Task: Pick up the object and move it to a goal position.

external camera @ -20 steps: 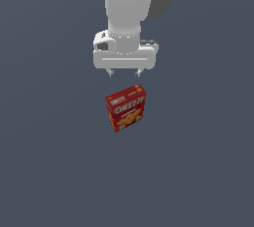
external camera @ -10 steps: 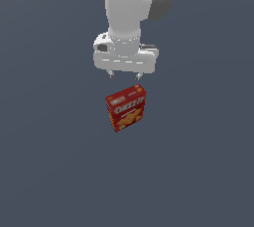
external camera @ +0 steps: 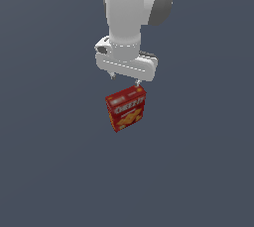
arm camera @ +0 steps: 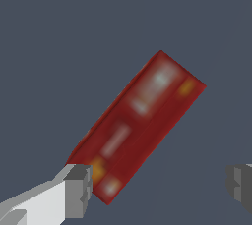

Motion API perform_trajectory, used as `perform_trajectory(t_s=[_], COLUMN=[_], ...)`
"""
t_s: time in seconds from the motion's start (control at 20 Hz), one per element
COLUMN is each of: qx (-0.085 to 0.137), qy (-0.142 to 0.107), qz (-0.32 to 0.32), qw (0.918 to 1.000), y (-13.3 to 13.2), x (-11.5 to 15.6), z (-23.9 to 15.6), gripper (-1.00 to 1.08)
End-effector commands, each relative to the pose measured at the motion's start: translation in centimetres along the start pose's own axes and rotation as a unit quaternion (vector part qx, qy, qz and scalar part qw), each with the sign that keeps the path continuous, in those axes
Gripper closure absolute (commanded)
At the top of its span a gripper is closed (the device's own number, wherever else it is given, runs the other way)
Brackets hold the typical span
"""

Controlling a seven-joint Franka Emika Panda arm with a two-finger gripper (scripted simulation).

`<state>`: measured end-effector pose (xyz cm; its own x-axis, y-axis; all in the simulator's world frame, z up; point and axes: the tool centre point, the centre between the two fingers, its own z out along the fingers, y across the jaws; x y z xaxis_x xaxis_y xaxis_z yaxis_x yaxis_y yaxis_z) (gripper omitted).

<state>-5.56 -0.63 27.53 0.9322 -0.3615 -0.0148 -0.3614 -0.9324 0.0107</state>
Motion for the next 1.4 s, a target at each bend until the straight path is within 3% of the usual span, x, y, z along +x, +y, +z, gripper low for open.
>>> perform_trajectory(t_s=[0.0, 0.45, 0.95, 1.35], qx=[0.001, 0.003, 0.006, 0.007], qy=[0.001, 0.003, 0.004, 0.005], qz=[0.032, 0.146, 0.264, 0.318], qw=[0.9995, 0.9892, 0.9646, 0.9481], y=[-0.1, -0.6, -1.0, -1.2], x=[0.2, 0.8, 1.5, 1.8], z=[0.3, 1.4, 2.6, 3.1], gripper=[-0.92, -0.92, -0.92, -0.92])
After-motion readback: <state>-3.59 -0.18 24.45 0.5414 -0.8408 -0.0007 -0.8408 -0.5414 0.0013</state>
